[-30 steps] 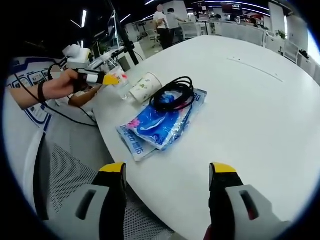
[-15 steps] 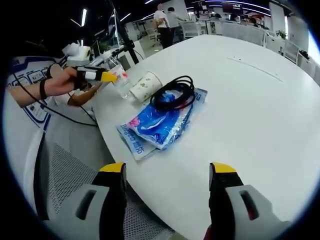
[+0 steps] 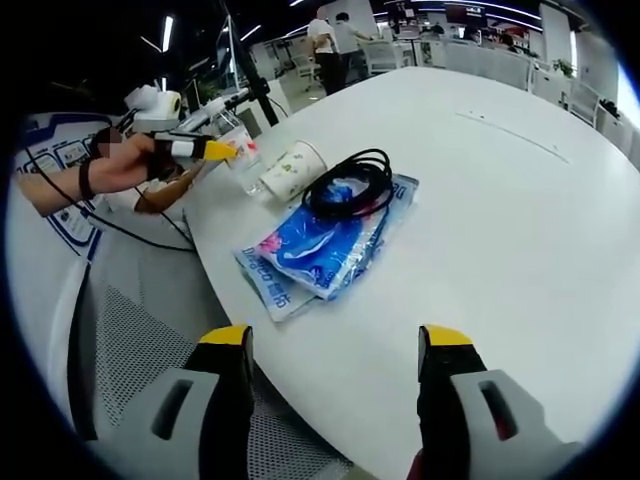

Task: Arrange the tabletop items into an orderly group along one side of the table until the central work area is clear of visible clutter.

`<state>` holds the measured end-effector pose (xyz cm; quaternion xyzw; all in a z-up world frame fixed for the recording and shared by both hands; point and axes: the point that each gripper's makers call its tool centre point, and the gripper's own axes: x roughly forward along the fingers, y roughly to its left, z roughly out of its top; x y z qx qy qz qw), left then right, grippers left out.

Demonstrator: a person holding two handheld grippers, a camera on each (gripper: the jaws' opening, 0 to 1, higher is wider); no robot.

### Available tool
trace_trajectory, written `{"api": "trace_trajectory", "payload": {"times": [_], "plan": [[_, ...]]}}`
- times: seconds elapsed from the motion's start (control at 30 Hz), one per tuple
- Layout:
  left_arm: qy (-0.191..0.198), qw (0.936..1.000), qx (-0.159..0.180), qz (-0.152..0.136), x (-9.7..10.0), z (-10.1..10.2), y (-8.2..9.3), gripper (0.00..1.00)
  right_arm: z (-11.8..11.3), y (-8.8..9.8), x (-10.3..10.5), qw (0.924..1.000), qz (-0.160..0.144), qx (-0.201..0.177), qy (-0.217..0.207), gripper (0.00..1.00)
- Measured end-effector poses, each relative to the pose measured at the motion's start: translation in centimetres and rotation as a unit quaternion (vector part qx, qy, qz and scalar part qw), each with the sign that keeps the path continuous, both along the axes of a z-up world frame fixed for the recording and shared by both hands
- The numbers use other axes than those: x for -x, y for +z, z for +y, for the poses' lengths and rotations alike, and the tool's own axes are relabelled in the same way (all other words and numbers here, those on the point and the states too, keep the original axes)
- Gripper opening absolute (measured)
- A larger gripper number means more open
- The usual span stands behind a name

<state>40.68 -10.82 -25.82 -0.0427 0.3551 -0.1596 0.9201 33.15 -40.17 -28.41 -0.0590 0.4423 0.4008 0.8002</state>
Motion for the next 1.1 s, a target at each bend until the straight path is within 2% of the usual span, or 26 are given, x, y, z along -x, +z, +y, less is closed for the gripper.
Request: {"api": "trace_trajectory", "payload": {"times": [0.73,1.1], "plan": [[0.032,0.9994,-0.013,0.011,-1.1,0.1,-0.2,0.38,-0.5,-0.2,-0.3,1.0,0.003,-0.004,-0.005,0.65],[0.047,0.9986,-0.018,0.017,-2.3,0.5,-0.2,0.37,-0.6,-0.4,-0.6,0.9999,0.006,-0.006,-0.006,0.65]]}}
